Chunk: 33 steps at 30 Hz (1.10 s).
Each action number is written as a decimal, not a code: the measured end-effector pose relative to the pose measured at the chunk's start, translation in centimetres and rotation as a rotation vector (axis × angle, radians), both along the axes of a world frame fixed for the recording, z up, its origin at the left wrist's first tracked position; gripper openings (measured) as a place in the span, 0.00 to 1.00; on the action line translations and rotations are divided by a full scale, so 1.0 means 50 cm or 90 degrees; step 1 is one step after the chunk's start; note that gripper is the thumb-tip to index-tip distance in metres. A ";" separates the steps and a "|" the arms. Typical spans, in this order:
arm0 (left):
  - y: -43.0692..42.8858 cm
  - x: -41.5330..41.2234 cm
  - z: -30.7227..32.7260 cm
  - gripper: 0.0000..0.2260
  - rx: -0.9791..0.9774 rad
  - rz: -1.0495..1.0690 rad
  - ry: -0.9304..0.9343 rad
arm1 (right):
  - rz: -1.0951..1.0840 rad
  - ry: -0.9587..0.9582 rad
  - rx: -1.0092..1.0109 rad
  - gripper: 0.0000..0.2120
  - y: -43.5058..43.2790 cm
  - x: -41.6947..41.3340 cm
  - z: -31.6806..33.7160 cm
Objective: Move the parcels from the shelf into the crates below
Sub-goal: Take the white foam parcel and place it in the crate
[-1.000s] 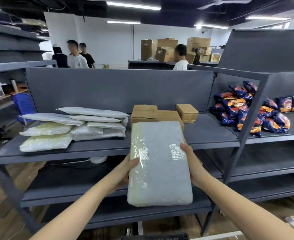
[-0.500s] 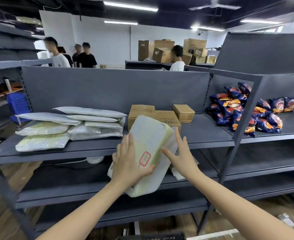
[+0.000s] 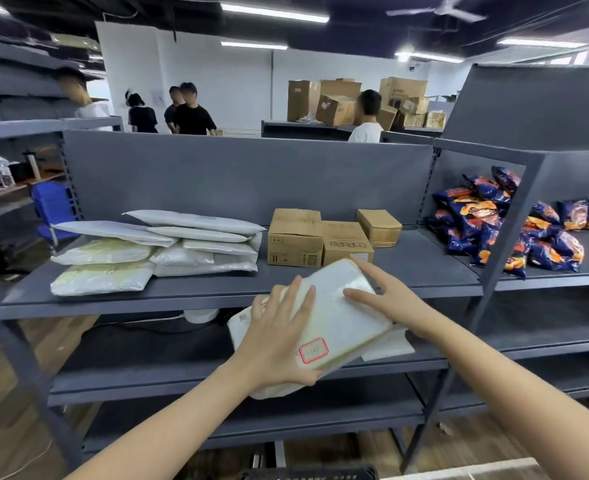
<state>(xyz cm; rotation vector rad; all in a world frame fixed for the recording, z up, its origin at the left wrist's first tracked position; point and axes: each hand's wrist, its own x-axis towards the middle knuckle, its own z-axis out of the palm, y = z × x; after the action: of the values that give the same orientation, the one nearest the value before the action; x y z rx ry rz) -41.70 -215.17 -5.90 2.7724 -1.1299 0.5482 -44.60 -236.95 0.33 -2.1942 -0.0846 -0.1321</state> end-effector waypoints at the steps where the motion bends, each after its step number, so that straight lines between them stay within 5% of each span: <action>1: -0.001 -0.001 -0.002 0.53 0.031 -0.030 -0.019 | 0.034 0.039 0.007 0.33 -0.009 0.002 0.004; 6: -0.005 -0.012 0.016 0.51 0.085 -0.089 -0.059 | 0.084 0.160 0.164 0.29 -0.037 0.001 -0.009; 12: -0.003 -0.023 0.017 0.54 0.198 -0.176 -0.108 | 0.152 0.265 -0.036 0.37 -0.065 0.012 -0.013; 16: -0.004 -0.037 0.030 0.57 0.251 -0.259 -0.176 | 0.357 0.451 -0.012 0.35 -0.063 0.021 -0.010; 23: 0.013 -0.020 0.023 0.56 0.289 -0.274 -0.164 | 0.366 0.551 -0.028 0.33 -0.054 0.034 -0.032; 26: 0.017 -0.007 0.011 0.55 0.289 -0.241 -0.115 | 0.248 0.453 -0.090 0.24 -0.031 0.021 -0.020; 29: 0.017 0.000 0.009 0.54 0.264 -0.162 -0.084 | 0.145 0.180 -0.225 0.23 -0.015 0.012 -0.012; 33: 0.014 0.014 0.015 0.53 0.187 -0.075 -0.048 | 0.087 0.023 -0.375 0.51 -0.010 -0.012 -0.013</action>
<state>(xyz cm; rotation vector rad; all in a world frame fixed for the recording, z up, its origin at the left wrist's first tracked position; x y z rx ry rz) -41.01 -214.45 -5.17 2.9189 -1.4902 0.5146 -45.21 -237.45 -0.32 -2.7657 -0.2824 0.0141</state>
